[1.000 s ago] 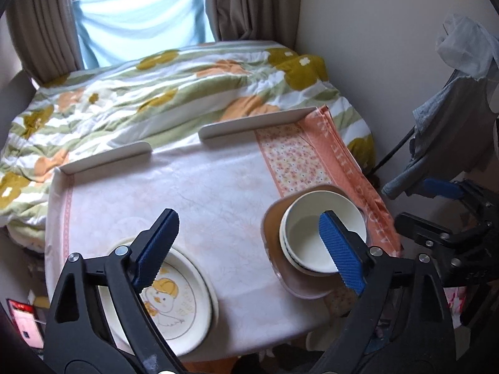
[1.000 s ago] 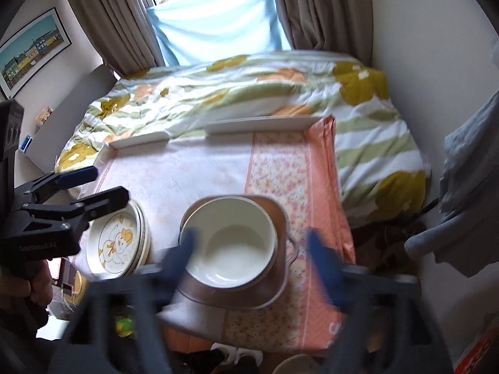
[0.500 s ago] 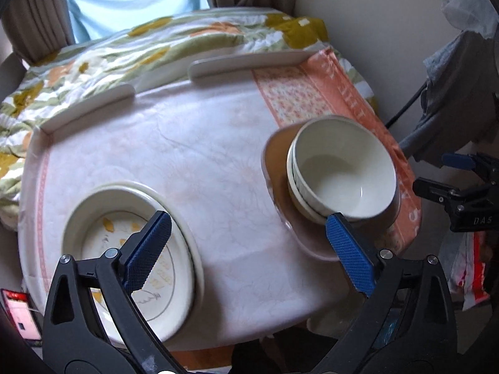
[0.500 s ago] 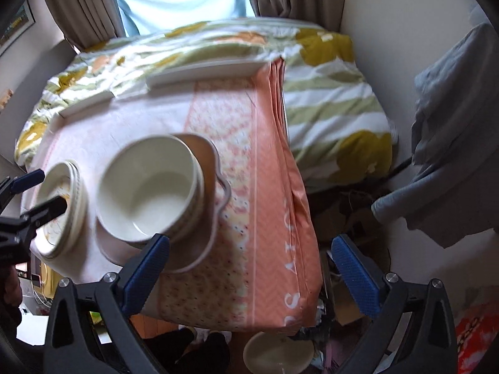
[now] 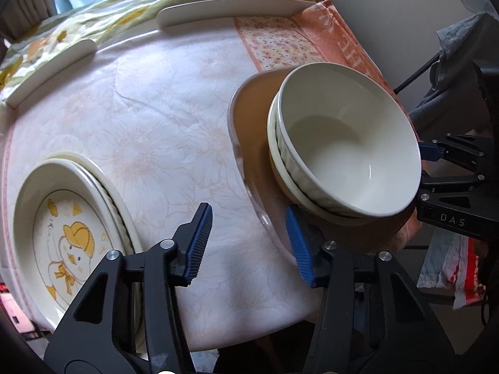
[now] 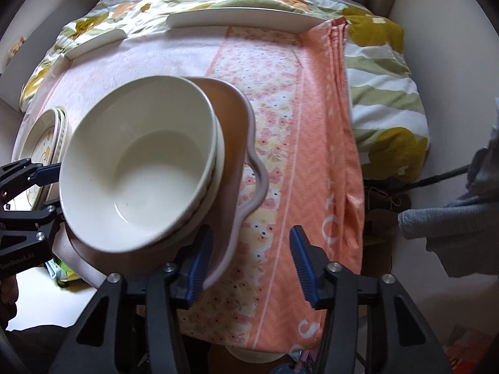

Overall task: Organize plates and bowls
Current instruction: 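Grasp the rim of the pink basin holding the bowls with both grippers, then carry the pink basin with both grippers and lower it onto the plate stack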

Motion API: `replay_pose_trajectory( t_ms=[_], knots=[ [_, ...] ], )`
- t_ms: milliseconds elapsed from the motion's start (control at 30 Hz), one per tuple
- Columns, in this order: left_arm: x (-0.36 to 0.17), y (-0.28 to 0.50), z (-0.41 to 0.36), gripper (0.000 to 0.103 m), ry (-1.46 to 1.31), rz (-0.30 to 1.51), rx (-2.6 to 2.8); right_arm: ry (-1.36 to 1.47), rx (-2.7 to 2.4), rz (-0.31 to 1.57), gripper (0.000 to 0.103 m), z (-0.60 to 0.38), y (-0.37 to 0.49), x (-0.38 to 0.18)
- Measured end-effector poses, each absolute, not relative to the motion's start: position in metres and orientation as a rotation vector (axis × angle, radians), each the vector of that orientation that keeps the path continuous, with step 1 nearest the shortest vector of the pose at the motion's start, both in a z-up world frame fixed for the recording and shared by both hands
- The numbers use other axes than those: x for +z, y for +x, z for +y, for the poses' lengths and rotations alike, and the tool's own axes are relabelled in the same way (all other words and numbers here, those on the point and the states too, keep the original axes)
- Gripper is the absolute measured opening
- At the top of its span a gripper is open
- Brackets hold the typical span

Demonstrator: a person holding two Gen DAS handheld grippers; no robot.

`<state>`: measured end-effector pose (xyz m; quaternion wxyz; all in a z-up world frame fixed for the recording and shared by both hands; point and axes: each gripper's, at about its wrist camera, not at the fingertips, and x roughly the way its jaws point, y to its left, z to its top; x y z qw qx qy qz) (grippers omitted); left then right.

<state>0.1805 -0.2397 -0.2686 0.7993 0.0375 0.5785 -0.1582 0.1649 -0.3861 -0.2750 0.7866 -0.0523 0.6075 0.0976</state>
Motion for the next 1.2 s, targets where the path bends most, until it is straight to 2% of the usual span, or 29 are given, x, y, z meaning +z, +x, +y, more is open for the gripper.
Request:
replay_pose_trajectory(
  t_ms=[100,200,367,400,467,800,1200],
  knots=[
    [-0.275,0.183,-0.248,0.033,0.1,1.244,-0.326,-0.108,0.238,1.311,0.035,-0.383,0.169,-0.283],
    [-0.28,0.188,-0.251,0.03,0.108,1.244,-0.313,-0.099,0.268,1.301,0.026,-0.381,0.172,-0.289],
    [-0.293,0.195,-0.263,0.01,0.113,1.26,-0.334,-0.083,0.314,1.273,0.015,-0.378,0.17,-0.293],
    [-0.293,0.195,-0.265,0.009,0.113,1.252,-0.332,-0.082,0.316,1.265,0.014,-0.377,0.169,-0.293],
    [-0.292,0.195,-0.267,0.008,0.118,1.243,-0.33,-0.079,0.323,1.248,0.009,-0.377,0.168,-0.293],
    [-0.288,0.192,-0.264,0.008,0.118,1.206,-0.307,-0.131,0.328,1.177,0.009,-0.37,0.169,-0.285],
    [-0.235,0.188,-0.219,0.008,0.105,1.099,-0.256,-0.171,0.343,1.058,0.009,-0.333,0.174,-0.237]
  ],
)
